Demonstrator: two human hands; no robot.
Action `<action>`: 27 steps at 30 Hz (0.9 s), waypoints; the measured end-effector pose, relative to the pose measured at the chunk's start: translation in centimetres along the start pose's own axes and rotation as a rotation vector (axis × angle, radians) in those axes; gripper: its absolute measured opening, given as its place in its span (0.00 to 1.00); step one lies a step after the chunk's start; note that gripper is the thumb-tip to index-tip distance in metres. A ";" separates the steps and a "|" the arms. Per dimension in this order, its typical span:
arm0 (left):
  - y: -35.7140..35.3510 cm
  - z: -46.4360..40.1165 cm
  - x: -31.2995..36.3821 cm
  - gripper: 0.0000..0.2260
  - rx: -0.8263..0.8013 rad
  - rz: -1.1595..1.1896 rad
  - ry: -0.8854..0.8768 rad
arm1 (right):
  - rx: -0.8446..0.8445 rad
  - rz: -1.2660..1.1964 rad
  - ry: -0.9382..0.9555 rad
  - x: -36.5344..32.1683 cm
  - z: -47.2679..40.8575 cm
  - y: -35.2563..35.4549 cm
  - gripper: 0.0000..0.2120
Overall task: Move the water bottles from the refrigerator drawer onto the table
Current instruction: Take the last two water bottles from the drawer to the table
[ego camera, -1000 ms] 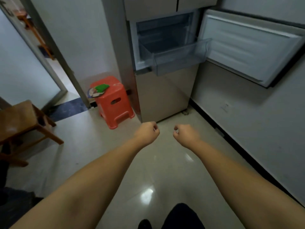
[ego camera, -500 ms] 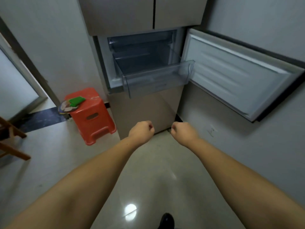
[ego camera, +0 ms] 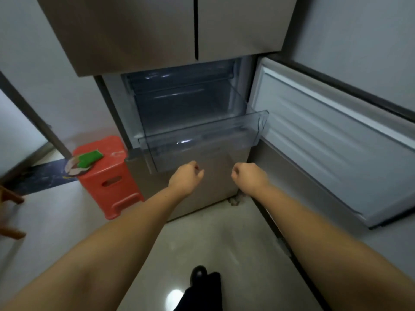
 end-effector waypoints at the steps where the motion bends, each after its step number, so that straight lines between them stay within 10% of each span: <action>1: 0.2 -1.7 -0.2 0.15 0.005 0.055 0.048 | -0.010 -0.010 -0.013 0.2 -1.7 0.2 0.13; 12: -0.8 -9.9 0.4 0.21 0.084 1.573 0.623 | -0.203 -0.944 -0.335 -0.1 -15.2 -1.1 0.19; 27: 0.9 -15.9 1.3 0.16 0.366 1.803 0.425 | -0.303 -1.033 -0.131 -2.0 -23.3 -1.1 0.07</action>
Point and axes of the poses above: each hand's wrist, its own z-axis away from the middle knuckle, its own y-axis out of the back of the hand, x = y × z, the point moved 7 cm from there along -z, towards the middle knuckle, and after that the axes turned 11 degrees about z, right-handed, at the moved point
